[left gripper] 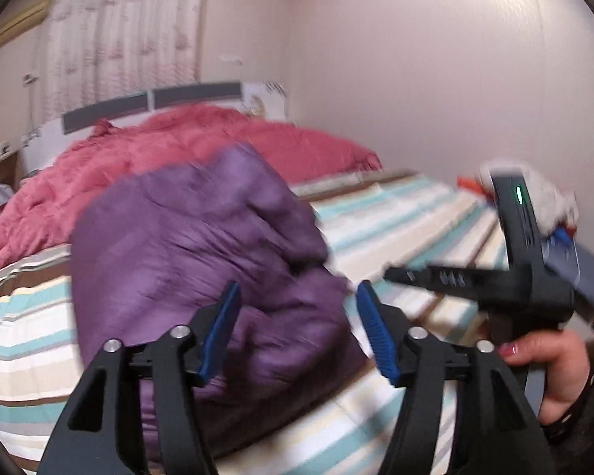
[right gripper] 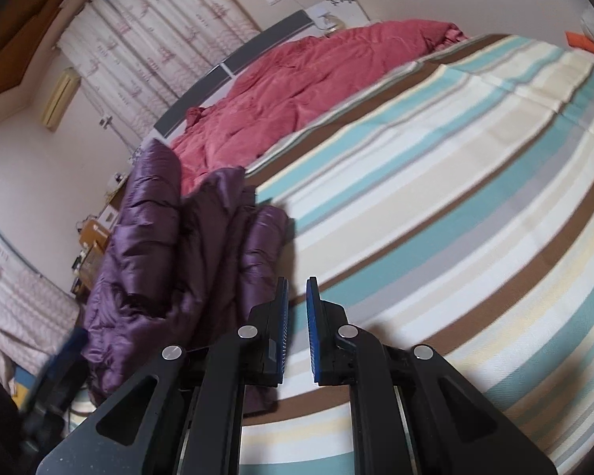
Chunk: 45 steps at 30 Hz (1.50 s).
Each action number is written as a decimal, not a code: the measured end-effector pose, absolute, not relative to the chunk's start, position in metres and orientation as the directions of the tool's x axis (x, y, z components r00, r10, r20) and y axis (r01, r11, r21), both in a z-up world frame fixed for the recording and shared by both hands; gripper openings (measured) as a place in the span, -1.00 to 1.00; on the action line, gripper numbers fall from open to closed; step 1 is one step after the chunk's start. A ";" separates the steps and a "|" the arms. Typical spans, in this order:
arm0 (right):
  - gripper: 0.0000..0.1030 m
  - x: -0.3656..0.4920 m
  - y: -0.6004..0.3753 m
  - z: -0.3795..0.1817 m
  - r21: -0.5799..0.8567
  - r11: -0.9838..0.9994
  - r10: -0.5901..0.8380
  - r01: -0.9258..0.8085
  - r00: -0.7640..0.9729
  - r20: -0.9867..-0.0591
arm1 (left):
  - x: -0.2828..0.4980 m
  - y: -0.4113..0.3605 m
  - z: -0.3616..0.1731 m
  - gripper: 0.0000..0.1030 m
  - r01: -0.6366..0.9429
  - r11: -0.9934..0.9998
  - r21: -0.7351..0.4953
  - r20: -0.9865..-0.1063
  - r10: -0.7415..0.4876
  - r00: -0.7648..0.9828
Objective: Fold large clothes
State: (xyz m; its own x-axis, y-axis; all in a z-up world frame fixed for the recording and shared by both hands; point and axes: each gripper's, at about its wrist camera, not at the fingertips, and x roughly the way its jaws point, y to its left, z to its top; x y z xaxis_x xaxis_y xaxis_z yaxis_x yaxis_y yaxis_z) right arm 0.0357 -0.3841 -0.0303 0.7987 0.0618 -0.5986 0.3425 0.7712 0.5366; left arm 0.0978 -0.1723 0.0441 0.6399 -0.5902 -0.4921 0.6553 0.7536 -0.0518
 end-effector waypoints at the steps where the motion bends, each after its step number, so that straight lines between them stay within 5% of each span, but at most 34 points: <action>1: -0.83 0.037 -0.383 -0.027 0.533 0.778 0.066 0.332 0.801 -0.595 | 0.102 -0.165 0.047 0.31 0.638 0.768 -0.062 -0.478 -0.584 0.656; 7: -0.79 0.060 -0.367 0.002 0.487 0.833 0.085 0.261 0.811 -0.579 | 0.177 -0.092 0.041 0.44 0.334 0.927 -0.168 -0.495 -0.373 0.785; 8: -0.57 0.066 -0.364 0.006 0.482 0.839 0.089 0.252 0.811 -0.579 | 0.190 -0.083 0.037 0.44 0.295 0.937 -0.190 -0.519 -0.350 0.780; 9: 0.20 0.073 -0.361 0.012 0.476 0.845 0.090 0.243 0.813 -0.576 | 0.202 -0.079 0.032 0.44 0.278 0.936 -0.214 -0.542 -0.351 0.764; 10: 0.50 0.076 -0.358 0.016 0.480 0.845 0.093 0.235 0.819 -0.566 | 0.212 -0.079 0.027 0.43 0.278 0.933 -0.228 -0.568 -0.360 0.740; 17: 0.24 0.120 -0.332 0.036 0.412 0.899 0.128 0.148 0.812 -0.570 | 0.209 -0.123 0.007 0.41 0.415 0.904 -0.102 -0.609 -0.387 0.692; 21: -0.46 0.148 -0.330 0.022 0.427 0.890 0.166 0.163 0.756 -0.634 | 0.204 -0.124 0.008 0.40 0.420 0.903 -0.094 -0.613 -0.385 0.690; 24: -0.64 0.143 -0.335 0.012 0.421 0.884 0.145 0.202 0.739 -0.658 | 0.200 -0.125 0.010 0.39 0.444 0.893 -0.070 -0.614 -0.389 0.686; 34: -0.64 0.129 -0.350 -0.056 0.388 0.859 0.053 0.334 0.697 -0.716 | 0.183 -0.167 -0.006 0.39 0.500 0.865 0.048 -0.625 -0.364 0.690; 36: -0.61 0.130 -0.347 -0.056 0.384 0.868 0.054 0.316 0.708 -0.704 | 0.183 -0.166 -0.007 0.39 0.495 0.867 0.047 -0.631 -0.358 0.688; 40: -0.25 0.116 -0.360 -0.045 0.440 0.839 0.085 0.320 0.721 -0.687 | 0.181 -0.163 -0.003 0.39 0.494 0.869 0.034 -0.635 -0.362 0.682; 45: -0.25 0.089 -0.353 0.005 0.412 0.868 0.019 0.277 0.810 -0.586 | 0.182 -0.163 -0.003 0.40 0.475 0.880 0.023 -0.631 -0.356 0.690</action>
